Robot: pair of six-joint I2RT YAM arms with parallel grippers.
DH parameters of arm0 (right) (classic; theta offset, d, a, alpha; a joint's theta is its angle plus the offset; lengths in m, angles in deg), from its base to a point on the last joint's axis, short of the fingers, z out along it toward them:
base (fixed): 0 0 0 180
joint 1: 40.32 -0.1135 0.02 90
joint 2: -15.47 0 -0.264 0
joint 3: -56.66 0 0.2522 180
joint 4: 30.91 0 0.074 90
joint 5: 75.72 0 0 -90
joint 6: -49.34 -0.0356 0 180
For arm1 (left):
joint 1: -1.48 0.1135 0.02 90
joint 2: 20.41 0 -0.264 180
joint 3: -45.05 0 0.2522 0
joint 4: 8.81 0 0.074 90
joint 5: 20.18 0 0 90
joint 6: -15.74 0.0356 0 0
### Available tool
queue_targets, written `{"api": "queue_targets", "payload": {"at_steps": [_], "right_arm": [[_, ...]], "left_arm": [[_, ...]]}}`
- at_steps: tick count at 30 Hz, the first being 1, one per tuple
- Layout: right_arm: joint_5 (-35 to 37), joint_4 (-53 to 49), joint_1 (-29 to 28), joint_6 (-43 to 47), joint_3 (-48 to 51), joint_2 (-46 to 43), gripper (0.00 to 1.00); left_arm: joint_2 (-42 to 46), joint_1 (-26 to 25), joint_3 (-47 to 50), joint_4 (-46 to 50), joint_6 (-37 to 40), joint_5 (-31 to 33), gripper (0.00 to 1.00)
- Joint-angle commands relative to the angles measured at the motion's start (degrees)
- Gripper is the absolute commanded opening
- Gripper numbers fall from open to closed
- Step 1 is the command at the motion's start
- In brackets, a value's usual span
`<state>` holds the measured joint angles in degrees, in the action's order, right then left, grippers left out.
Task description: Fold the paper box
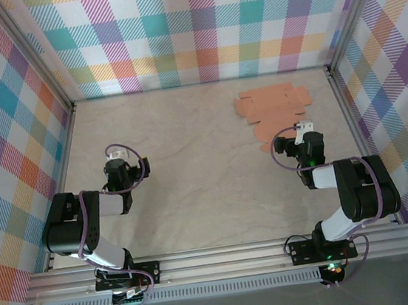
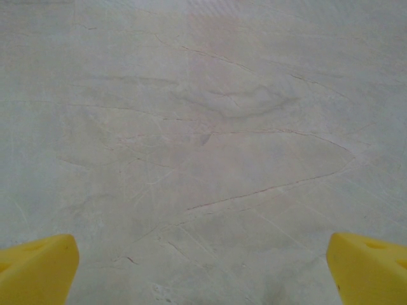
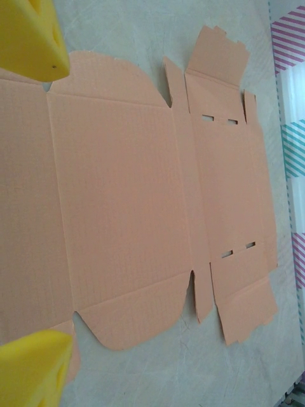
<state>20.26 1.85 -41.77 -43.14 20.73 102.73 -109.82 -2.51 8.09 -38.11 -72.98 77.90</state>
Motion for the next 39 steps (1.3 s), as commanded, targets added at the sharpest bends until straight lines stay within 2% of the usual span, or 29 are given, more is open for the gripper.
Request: {"api": "queue_targets", "payload": {"at_steps": [1,3,6,10,12,14,18,23,27,32,39], "right_arm": [[0.0,-4.1,0.3,0.1,-1.2,-5.7,1.00],[0.4,-9.7,0.3,-0.2,-2.5,-10.1,1.00],[0.6,-21.7,0.3,-1.9,-6.8,-14.9,1.00],[1.8,-39.8,0.3,-8.5,-17.7,-14.7,1.00],[3.5,-50.4,0.3,-14.3,-25.2,-11.0,1.00],[0.7,-56.8,0.4,-14.9,-31.3,-6.5,1.00],[-4.7,-65.9,0.4,-17.2,-43.0,4.5,1.00],[-11.8,-75.2,0.4,-19.4,-58.4,19.3,1.00],[-16.3,-79.2,0.4,-21.6,-68.9,29.3,1.00],[-19.4,-84.5,0.5,-22.3,-78.8,38.9,1.00],[-23.6,-85.1,-0.9,-21.4,-76.3,40.3,0.99]], "left_arm": [[5.3,-2.0,-2.3,3.7,0.4,3.9,1.00],[8.9,-3.5,-3.6,8.6,1.7,4.5,1.00],[13.7,-7.1,-8.3,21.1,1.5,5.8,1.00],[15.9,-14.9,-11.9,26.2,0.5,6.5,1.00],[14.9,-19.7,-14.0,27.5,-0.7,6.7,1.00],[13.6,-24.1,-14.5,26.1,-2.8,6.5,1.00],[10.0,-32.1,-16.0,23.2,-6.3,5.8,1.00],[5.1,-39.0,-19.3,22.8,-6.2,4.3,1.00],[3.2,-41.8,-20.4,21.7,-5.7,3.8,1.00],[3.5,-42.5,-20.6,22.0,-5.4,4.3,1.00],[5.5,-42.4,-17.7,20.7,-7.2,11.0,1.00]]}}
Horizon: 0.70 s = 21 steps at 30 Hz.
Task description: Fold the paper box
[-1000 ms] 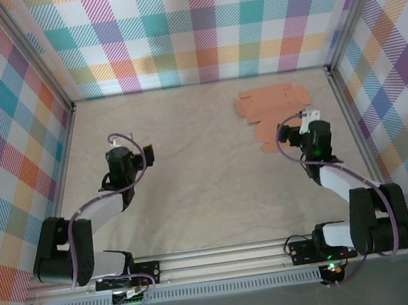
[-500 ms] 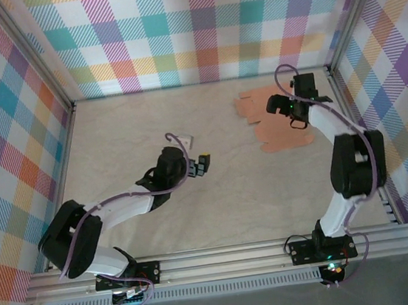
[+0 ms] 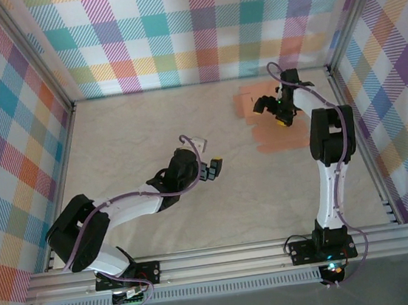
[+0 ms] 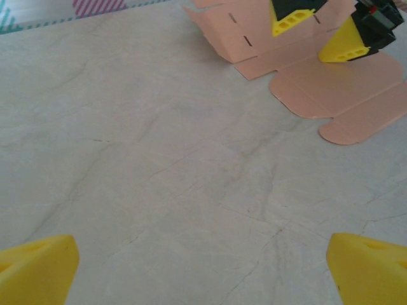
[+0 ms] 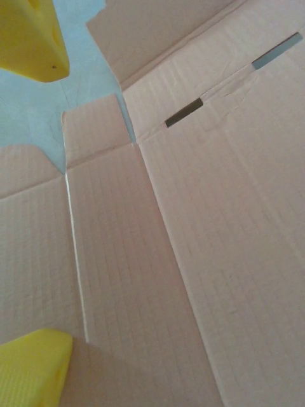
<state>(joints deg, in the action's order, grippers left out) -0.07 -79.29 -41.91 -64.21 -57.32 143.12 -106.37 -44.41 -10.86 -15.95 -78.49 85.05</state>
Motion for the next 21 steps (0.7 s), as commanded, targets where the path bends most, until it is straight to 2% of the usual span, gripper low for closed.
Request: {"api": "queue_targets", "payload": {"at_steps": [1,5,13,18,21], "right_arm": [[-3.2,-3.6,-1.4,-0.4,3.0,-0.7,1.00],[-2.9,-1.2,-4.5,-0.7,8.3,-3.9,1.00],[-3.6,3.3,-13.7,-3.6,16.7,-10.1,1.00],[-6.9,6.1,-17.8,-5.6,18.2,-14.5,0.99],[-2.8,10.0,-17.7,-6.6,22.5,-20.8,0.99]], "left_arm": [[2.3,-0.4,1.4,-1.4,-2.0,4.8,1.00],[2.5,0.5,1.1,0.4,-5.4,7.3,1.00],[4.3,5.3,2.2,5.2,-18.0,6.3,1.00],[4.8,9.6,2.7,7.7,-25.2,2.3,1.00],[4.1,11.9,2.2,8.3,-27.9,-0.9,1.00]]}}
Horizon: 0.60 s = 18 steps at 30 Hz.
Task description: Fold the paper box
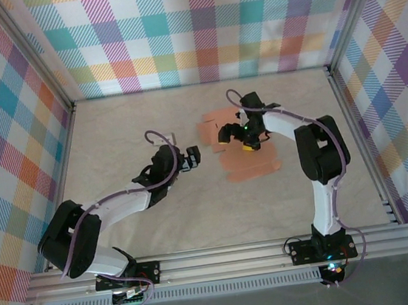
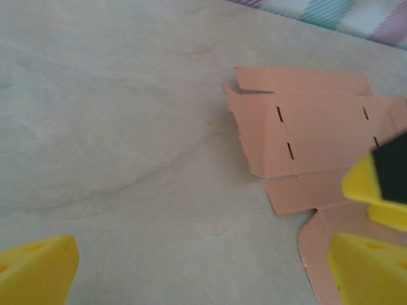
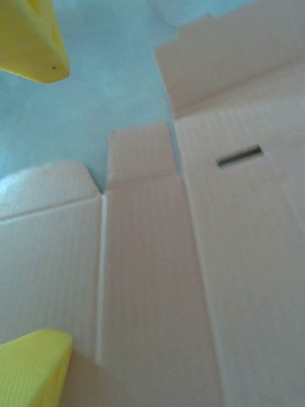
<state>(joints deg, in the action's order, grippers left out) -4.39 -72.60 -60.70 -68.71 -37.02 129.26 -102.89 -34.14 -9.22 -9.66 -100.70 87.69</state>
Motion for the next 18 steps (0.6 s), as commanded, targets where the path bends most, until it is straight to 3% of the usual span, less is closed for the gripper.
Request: {"api": "queue_targets", "payload": {"at_steps": [1,3,7,14,18], "right_arm": [[3.5,3.6,1.3,-1.9,3.3,-8.7,1.00],[7.6,4.7,1.9,-1.9,6.4,-12.8,1.00],[9.1,9.4,5.3,-4.3,15.1,-20.0,1.00],[4.9,13.3,13.3,-6.7,25.3,-26.2,1.00],[4.7,13.0,14.4,-6.2,26.5,-27.7,1.00]], "left_arm": [[0.0,2.5,-0.1,2.6,-6.4,-5.0,1.00],[-2.3,4.6,-2.7,5.4,-8.1,-8.7,1.00],[-7.9,7.1,-7.5,6.6,-11.1,-15.4,0.99],[-21.1,7.5,-20.4,8.8,-17.2,-26.3,0.76],[-27.6,7.5,-27.5,11.2,-19.7,-28.1,0.65]]}}
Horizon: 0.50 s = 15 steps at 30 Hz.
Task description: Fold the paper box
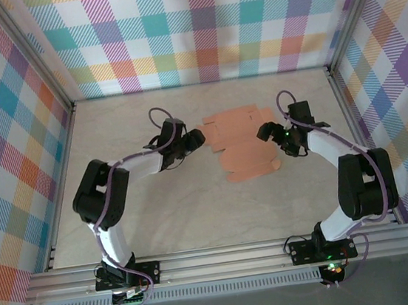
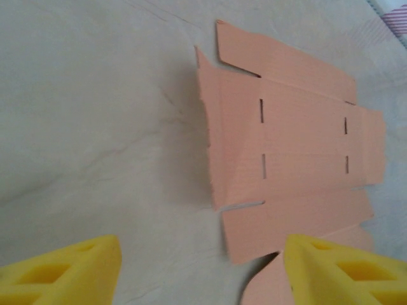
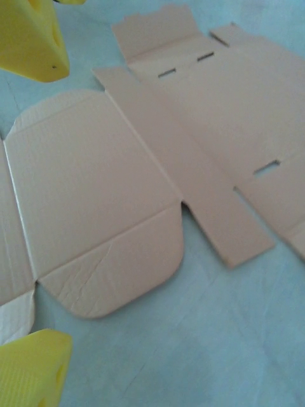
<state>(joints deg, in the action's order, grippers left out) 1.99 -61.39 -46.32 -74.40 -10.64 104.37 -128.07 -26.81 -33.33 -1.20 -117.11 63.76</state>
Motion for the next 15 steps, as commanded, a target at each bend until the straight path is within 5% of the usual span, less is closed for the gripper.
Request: {"api": "queue_targets", "payload": {"at_steps": [1,9,15], "right_arm": [[-1.7,1.6,0.1,-0.2,0.1,-3.0,1.00],[-3.0,0.9,0.7,0.2,-0.7,-3.8,1.00],[-3.6,0.9,0.7,0.2,-0.9,-4.3,1.00]], "left_arm": [[-3.9,0.2,-5.2,3.2,-3.7,-5.0,0.63],[-11.8,0.2,-14.9,10.1,-5.1,-4.3,0.44],[-16.2,0.3,-19.9,11.1,-4.0,-5.5,0.17]]}}
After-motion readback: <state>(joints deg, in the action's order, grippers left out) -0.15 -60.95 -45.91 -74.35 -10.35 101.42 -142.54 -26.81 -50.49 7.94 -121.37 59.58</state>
